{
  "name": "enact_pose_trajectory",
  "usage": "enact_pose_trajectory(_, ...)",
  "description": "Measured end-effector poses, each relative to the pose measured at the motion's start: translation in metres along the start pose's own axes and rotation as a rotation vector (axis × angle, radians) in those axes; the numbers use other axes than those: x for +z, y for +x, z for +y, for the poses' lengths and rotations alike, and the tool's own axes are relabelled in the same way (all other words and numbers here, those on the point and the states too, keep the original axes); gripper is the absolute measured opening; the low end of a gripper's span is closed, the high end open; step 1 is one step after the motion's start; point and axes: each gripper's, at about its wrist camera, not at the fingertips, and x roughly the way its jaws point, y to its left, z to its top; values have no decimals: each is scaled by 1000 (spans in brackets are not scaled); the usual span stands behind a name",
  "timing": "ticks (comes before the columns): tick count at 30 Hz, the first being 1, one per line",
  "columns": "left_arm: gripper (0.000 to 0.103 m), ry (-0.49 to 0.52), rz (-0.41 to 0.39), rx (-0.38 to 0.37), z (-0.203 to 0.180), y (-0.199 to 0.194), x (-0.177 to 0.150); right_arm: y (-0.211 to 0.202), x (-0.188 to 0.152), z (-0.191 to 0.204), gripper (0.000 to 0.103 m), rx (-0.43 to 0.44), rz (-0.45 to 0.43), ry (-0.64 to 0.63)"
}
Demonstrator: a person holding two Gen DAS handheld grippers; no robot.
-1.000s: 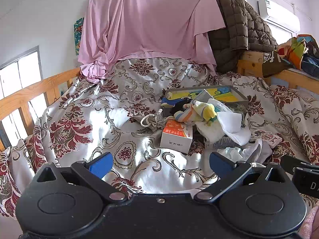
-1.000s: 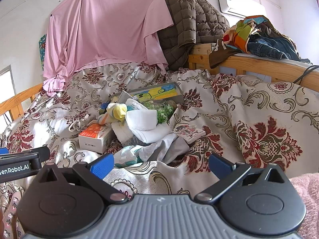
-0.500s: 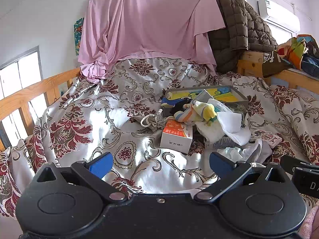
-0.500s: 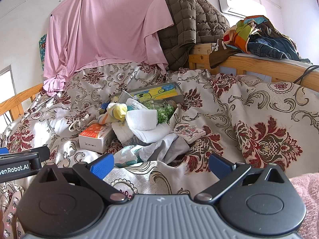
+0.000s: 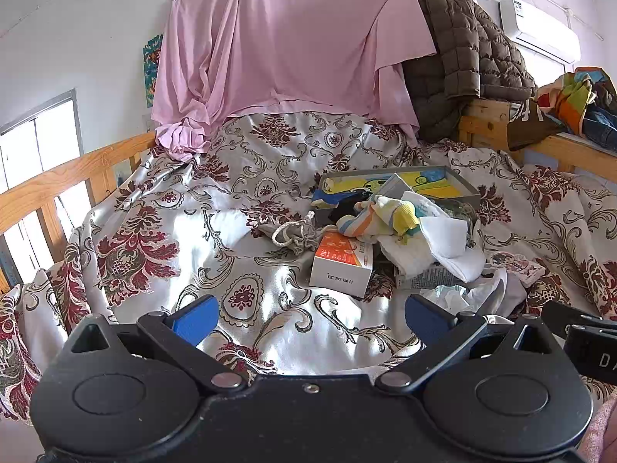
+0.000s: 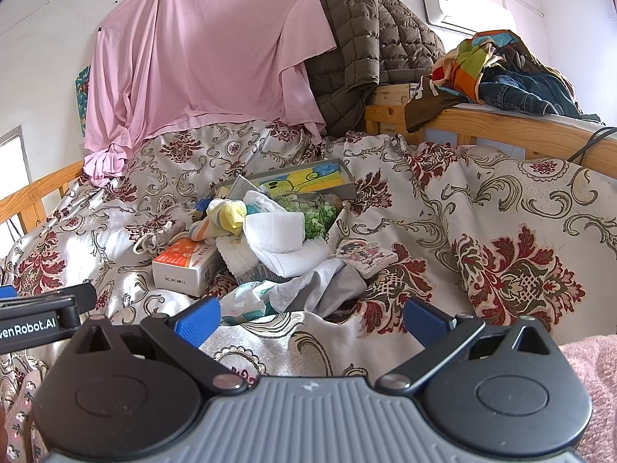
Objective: Organize soft objects
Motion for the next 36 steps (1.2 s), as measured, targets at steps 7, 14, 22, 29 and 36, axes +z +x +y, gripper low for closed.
enact_pose_trajectory(7,102,0,0,0,0,0,0,0,0,0,103,0,0,0)
enact_pose_trajectory(14,102,0,0,0,0,0,0,0,0,0,103,0,0,0)
enact_pose_trajectory(22,102,0,0,0,0,0,0,0,0,0,103,0,0,-1)
enact_pose_trajectory(29,102,1,-1,0,0,0,0,-1,0,0,103,-1,-4,2)
enact_pose_trajectory(36,102,-2,-6,2,2,1,0,1,8,-9,103,13,5,48)
